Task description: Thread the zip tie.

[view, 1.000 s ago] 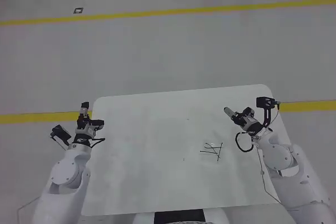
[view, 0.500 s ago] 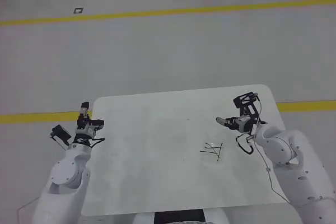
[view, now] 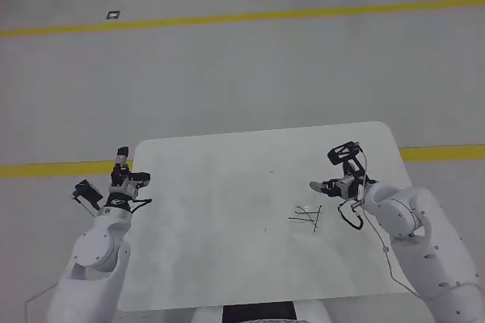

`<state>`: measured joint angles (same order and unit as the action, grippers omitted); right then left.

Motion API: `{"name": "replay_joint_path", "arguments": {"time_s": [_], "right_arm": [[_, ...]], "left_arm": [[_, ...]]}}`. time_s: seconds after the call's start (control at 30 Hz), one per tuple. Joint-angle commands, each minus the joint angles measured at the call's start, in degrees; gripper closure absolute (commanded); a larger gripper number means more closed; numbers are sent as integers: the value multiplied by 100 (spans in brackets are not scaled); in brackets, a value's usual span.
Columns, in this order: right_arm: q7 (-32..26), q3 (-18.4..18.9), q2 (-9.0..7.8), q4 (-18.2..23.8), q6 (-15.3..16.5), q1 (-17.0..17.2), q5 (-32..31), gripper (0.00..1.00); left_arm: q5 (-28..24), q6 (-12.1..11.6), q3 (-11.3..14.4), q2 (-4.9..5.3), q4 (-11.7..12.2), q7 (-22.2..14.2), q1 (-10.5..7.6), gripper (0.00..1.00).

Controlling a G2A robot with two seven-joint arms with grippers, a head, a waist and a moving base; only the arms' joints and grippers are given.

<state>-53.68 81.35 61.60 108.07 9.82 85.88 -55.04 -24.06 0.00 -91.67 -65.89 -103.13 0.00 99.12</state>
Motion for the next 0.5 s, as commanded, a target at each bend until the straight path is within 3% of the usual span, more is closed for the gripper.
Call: {"name": "replay_joint_path", "arguments": {"time_s": [0.0, 0.3, 0.47], "right_arm": [[-392, -105, -10, 64, 124, -107, -197, 0], [-2009, -622, -35, 216, 413, -543, -167, 0], [-2333, -782, -41, 98, 379, -609, -67, 0]], "left_arm": [[0, 0, 0, 0, 0, 0, 0, 0], [0, 0, 0, 0, 0, 0, 0, 0], [0, 0, 0, 0, 0, 0, 0, 0]]}}
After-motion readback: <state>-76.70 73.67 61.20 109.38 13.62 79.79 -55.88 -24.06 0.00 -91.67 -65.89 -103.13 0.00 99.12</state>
